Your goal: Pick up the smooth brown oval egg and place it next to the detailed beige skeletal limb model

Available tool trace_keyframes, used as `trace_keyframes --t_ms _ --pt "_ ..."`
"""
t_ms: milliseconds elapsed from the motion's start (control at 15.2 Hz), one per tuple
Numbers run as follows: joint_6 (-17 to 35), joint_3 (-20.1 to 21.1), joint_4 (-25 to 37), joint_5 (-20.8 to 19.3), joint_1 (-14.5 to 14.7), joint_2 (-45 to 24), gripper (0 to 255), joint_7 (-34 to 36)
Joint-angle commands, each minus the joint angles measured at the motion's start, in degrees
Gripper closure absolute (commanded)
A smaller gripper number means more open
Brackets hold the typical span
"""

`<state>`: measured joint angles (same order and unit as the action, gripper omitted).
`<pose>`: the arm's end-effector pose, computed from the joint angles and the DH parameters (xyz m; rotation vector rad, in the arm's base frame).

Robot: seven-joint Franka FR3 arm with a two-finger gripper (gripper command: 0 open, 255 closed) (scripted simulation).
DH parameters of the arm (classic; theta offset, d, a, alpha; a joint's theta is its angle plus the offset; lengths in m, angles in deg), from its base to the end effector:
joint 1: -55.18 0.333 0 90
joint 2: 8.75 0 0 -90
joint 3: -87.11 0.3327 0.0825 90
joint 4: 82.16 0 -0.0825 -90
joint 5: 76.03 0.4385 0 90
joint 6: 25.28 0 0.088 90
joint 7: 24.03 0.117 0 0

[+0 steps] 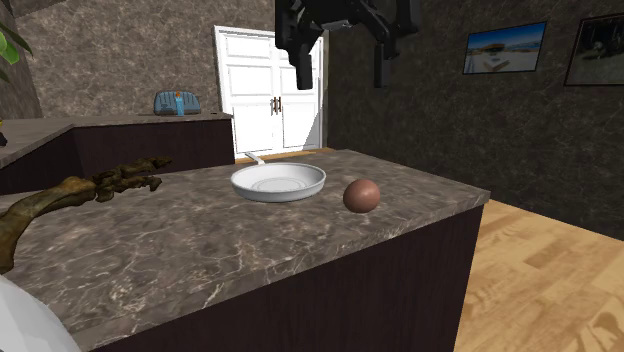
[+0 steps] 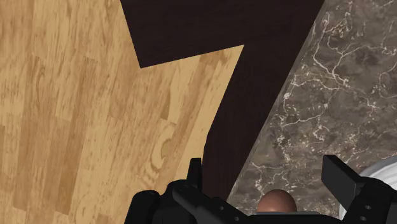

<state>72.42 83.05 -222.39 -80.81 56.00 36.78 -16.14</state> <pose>0.3575 -0.0327 0.5582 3.1001 -0.2568 0.0822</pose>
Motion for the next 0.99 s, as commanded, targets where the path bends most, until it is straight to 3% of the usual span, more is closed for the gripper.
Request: trace_keyframes --t_ms 0,528,924 --pt "0.0 0.0 0.0 0.0 0.0 0.0 0 0.0" --pt "22.1 -2.8 -7.1 6.2 0.6 -9.2 0 3.9" --pt "38.8 -5.4 -8.2 13.6 3.2 -20.3 0 3.7"
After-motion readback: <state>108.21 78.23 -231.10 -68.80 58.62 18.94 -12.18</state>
